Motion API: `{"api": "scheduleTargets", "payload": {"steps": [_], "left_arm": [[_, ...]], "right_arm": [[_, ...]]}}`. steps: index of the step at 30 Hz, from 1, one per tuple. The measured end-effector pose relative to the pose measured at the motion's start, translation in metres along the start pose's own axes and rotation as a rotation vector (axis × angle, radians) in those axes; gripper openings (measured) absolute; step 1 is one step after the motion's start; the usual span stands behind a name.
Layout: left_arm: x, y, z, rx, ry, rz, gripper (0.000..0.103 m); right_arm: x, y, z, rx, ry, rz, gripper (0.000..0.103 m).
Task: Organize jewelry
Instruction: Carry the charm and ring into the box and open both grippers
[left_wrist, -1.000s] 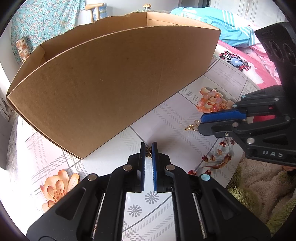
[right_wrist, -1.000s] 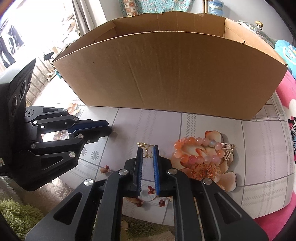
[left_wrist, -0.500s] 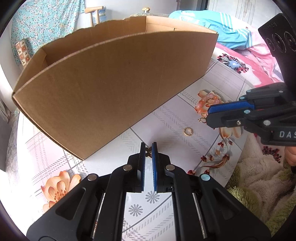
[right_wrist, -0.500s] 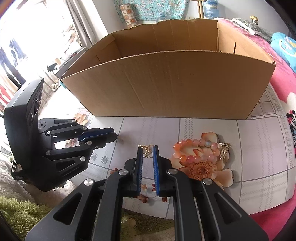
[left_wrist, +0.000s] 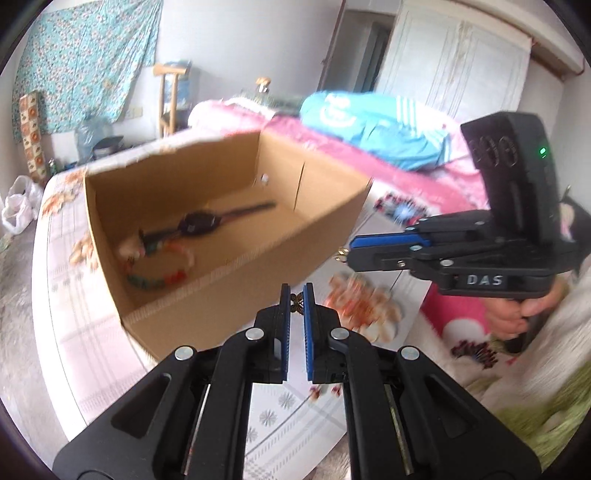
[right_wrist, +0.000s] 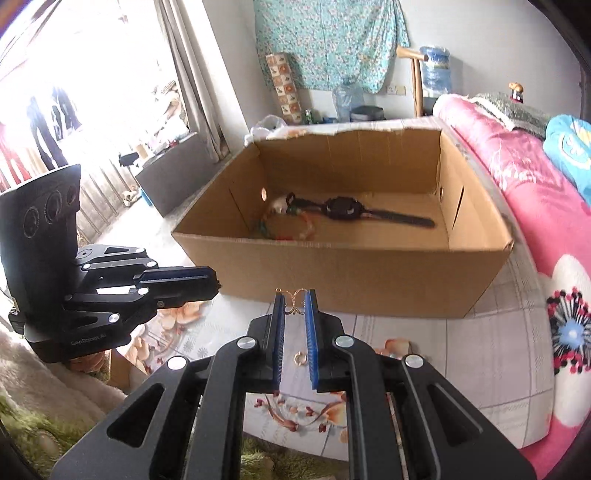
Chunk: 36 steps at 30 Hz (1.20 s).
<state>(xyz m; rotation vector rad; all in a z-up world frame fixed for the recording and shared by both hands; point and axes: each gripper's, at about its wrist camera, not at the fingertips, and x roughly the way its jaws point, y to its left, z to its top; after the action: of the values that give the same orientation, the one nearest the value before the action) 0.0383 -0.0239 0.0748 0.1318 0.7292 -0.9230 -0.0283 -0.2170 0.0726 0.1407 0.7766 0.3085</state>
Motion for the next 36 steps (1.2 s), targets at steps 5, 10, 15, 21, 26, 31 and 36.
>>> {"api": "scheduleTargets", "payload": {"steps": [5,10,15,21,26,31,36], "left_arm": [[0.011,0.012,0.054,-0.019,0.017,-0.008,0.006],[0.065,0.054,0.101,-0.094,0.189,-0.023,0.006],[0.139,0.089,0.117,-0.246,0.429,-0.065,0.006],[0.185,0.098,0.114,-0.303,0.552,-0.040,0.006],[0.192,0.097,0.112,-0.310,0.566,-0.023,0.015],[0.192,0.101,0.109,-0.316,0.551,-0.011,0.015],[0.172,0.099,0.118,-0.298,0.485,0.004,0.015]], "right_arm": [[-0.006,-0.013,0.045,-0.033,-0.065,0.009,0.011],[0.039,-0.050,0.092,0.000,0.091,0.011,0.011],[0.096,-0.078,0.111,0.024,0.303,-0.038,0.011],[0.121,-0.085,0.114,-0.008,0.377,-0.091,0.012],[0.116,-0.088,0.118,-0.005,0.363,-0.093,0.012],[0.110,-0.096,0.122,0.023,0.330,-0.097,0.012],[0.094,-0.098,0.125,0.038,0.275,-0.103,0.012]]}}
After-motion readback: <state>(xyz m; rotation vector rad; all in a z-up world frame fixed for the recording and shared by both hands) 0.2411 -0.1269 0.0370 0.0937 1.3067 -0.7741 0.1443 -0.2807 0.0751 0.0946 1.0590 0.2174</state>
